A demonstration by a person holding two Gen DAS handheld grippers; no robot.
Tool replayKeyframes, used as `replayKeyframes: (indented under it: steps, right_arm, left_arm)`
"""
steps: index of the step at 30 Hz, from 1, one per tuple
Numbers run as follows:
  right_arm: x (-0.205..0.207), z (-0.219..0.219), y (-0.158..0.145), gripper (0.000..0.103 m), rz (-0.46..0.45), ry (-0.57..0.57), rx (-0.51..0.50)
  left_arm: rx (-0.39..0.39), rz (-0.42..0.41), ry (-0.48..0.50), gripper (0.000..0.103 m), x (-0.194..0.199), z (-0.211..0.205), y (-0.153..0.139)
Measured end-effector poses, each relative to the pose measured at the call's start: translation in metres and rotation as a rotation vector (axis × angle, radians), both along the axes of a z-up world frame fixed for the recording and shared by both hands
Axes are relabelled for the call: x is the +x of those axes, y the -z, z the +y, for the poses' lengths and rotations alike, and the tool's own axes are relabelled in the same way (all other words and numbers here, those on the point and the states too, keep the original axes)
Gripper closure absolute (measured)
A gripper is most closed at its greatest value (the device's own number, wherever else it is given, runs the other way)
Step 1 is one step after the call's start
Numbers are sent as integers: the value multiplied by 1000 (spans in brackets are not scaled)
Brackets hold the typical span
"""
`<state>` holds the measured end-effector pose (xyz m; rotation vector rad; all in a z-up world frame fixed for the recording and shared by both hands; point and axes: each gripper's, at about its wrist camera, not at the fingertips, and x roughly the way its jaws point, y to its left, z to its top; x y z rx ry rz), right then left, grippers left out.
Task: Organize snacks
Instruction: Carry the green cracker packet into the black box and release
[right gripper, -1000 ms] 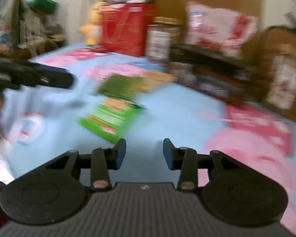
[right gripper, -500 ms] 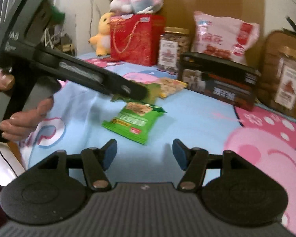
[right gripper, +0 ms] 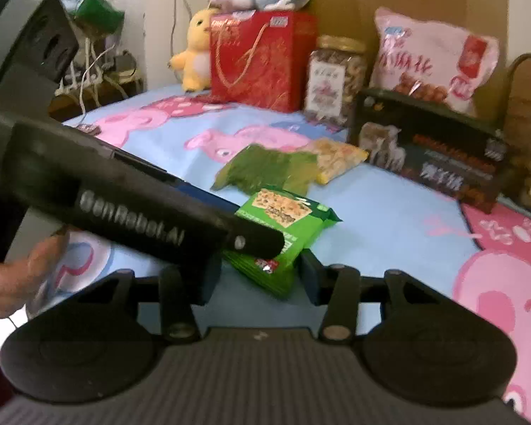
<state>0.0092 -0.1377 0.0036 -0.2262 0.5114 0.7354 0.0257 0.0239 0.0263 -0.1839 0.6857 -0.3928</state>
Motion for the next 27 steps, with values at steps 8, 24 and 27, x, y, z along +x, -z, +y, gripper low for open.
replayKeyframes:
  steps: [8,24,27]
  right_arm:
    - [32,-27,-35,54,-190,140,66]
    - [183,-65,-35,38,-225,404,115]
    - [180,-79,-31,29,-219,417,166]
  left_arm:
    - [60,-181,74,58,59,-46,-51]
    - [121,-167,45,53,212,-106,-36]
    - [90,-180,30,44,202,-101,-34]
